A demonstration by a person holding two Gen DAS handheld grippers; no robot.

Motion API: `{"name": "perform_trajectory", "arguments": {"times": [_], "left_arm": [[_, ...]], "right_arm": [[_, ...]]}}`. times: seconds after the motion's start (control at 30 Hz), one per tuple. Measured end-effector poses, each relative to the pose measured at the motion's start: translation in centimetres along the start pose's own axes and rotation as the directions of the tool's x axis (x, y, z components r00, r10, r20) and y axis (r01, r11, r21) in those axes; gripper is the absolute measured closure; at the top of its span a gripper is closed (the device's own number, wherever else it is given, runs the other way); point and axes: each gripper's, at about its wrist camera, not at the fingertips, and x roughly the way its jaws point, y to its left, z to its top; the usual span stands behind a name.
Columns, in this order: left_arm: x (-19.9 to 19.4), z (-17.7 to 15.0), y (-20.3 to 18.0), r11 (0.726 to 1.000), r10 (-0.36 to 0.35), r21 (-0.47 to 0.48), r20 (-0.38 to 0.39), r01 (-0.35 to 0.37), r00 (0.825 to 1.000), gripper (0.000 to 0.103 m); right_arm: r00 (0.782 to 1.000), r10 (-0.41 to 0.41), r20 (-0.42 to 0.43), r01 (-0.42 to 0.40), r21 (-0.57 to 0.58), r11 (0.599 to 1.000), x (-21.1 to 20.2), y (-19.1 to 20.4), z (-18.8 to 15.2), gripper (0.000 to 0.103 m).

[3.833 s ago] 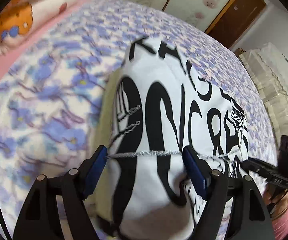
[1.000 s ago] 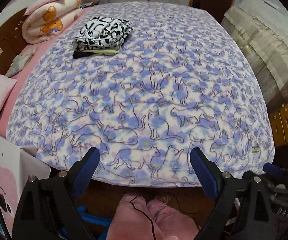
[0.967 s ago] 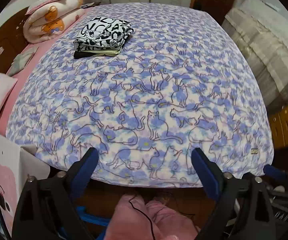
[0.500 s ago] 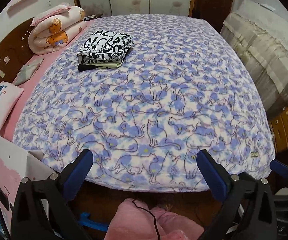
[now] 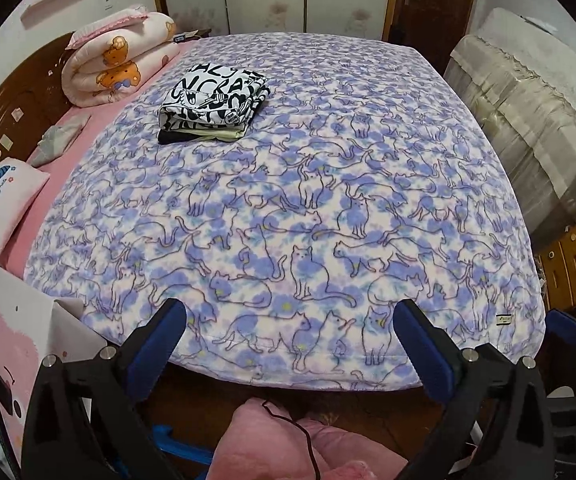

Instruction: Fold large clothes

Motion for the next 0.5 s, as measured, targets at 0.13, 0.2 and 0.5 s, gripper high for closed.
{"name": "perform_trajectory", "arguments": {"times": [0.13, 0.2, 0.5], "left_arm": [[-0.29, 0.26, -0.14, 1.000, 0.003, 0.015, 0.009, -0.003, 1.000, 0.000], [-0.29, 0.25, -0.23, 1.000, 0.001, 0.016, 0.009, -0.001, 1.000, 0.000], [-0.42, 0.62, -0.28, 1.000, -0.009, 0.027, 0.020, 0.008, 1.000, 0.000]], "right_arm": [[1.000, -0.005, 0.006, 0.005, -0.008, 1.000, -0.13, 0.06, 0.08, 0.000], [1.000, -0.006, 0.006, 0.006, -0.009, 1.000, -0.14, 0.06, 0.12, 0.000], [1.000, -0.011, 0.007, 0.011, -0.006, 1.000, -0.23, 0.02, 0.19, 0.000]]}}
